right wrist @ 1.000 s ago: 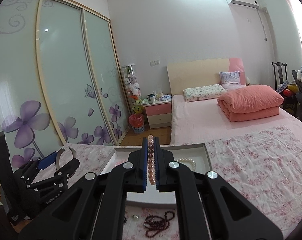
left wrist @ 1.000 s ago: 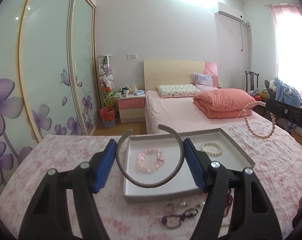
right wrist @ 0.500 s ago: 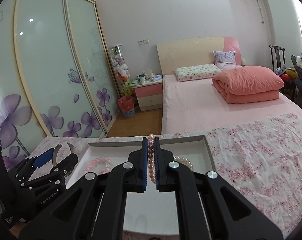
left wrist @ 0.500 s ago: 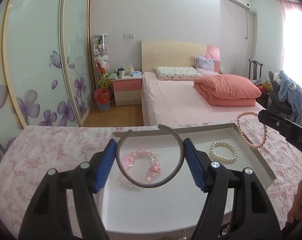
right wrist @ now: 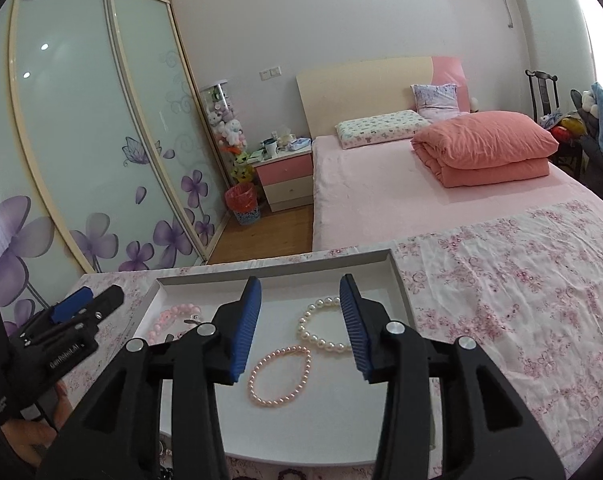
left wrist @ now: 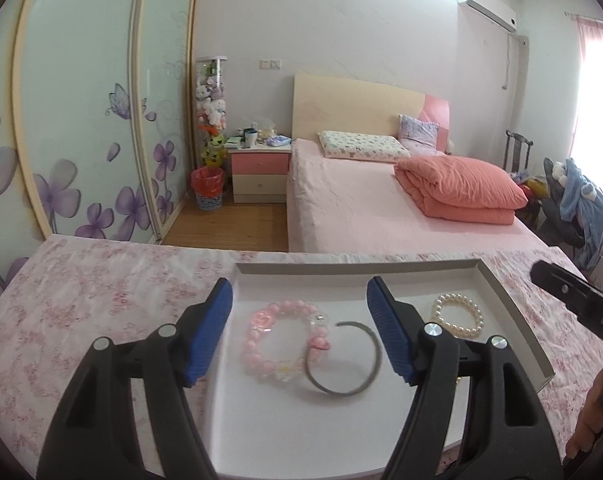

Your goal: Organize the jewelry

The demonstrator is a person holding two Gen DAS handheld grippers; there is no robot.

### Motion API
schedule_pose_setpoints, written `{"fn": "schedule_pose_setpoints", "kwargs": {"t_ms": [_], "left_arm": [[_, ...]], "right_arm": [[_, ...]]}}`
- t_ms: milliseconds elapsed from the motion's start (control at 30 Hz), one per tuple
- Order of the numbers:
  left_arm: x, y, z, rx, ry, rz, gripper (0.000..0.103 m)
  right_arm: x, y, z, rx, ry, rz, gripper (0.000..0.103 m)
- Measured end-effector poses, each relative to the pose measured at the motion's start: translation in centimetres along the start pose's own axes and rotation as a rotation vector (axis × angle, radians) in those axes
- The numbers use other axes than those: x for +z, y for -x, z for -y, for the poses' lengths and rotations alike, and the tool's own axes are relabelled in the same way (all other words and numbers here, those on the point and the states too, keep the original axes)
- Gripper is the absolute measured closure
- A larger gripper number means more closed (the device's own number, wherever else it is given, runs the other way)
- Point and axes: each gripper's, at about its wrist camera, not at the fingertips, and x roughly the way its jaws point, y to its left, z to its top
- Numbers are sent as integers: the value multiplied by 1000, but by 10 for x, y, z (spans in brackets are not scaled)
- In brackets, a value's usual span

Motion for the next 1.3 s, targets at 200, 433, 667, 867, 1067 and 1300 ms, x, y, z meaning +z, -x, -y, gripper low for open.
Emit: {"fn": "schedule_pose_setpoints", "kwargs": {"t_ms": [200, 433, 667, 867, 1067, 1300], "left_arm": [[-5, 22, -9, 13, 1, 11, 35], [-24, 49, -19, 6, -3, 11, 32], [-52, 69, -24, -11, -22, -29, 32], [-76, 79, -27, -27, -34, -68, 32], [-96, 85, -31, -21, -31, -89, 32], [-106, 90, -38, 0, -21, -93, 32]], "right_arm": [[-3, 12, -4, 4, 7, 2, 61], [-18, 37, -9, 13, 34, 2, 61], [-41, 53, -8, 10, 52, -37, 61], [-70, 64, -7, 19, 67, -94, 61], [-97, 68, -8, 29, 69, -164, 61], [-132, 79, -23, 85, 107, -269, 61]]}}
